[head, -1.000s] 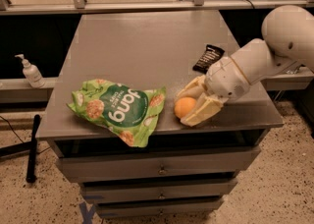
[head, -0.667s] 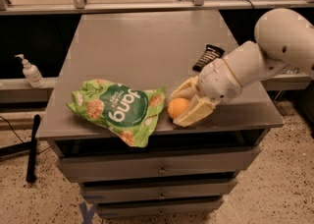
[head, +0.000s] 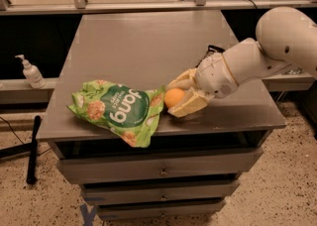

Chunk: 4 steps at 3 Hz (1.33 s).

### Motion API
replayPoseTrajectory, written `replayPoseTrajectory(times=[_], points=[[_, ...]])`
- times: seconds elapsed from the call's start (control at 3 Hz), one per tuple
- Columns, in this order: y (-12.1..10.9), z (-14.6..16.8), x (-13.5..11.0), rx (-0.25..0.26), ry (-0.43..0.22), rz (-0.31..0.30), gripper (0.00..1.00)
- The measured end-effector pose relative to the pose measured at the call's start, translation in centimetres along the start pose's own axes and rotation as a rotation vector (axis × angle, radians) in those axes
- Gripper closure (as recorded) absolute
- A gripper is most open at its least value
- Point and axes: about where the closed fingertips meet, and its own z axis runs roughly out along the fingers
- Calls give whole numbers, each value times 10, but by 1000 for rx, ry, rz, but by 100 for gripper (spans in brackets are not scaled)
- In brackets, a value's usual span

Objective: Move orange near green rice chip bag

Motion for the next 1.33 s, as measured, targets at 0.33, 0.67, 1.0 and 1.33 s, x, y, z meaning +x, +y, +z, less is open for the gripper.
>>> replayPoseTrajectory(times=[0.33,0.67,1.0,1.33], points=[[-7,1,2,35,11,16,83],[-11,3,6,52,21,33,59],[-12,5,9,56,30,47,36],[-12,5,11,57,36,54,12]])
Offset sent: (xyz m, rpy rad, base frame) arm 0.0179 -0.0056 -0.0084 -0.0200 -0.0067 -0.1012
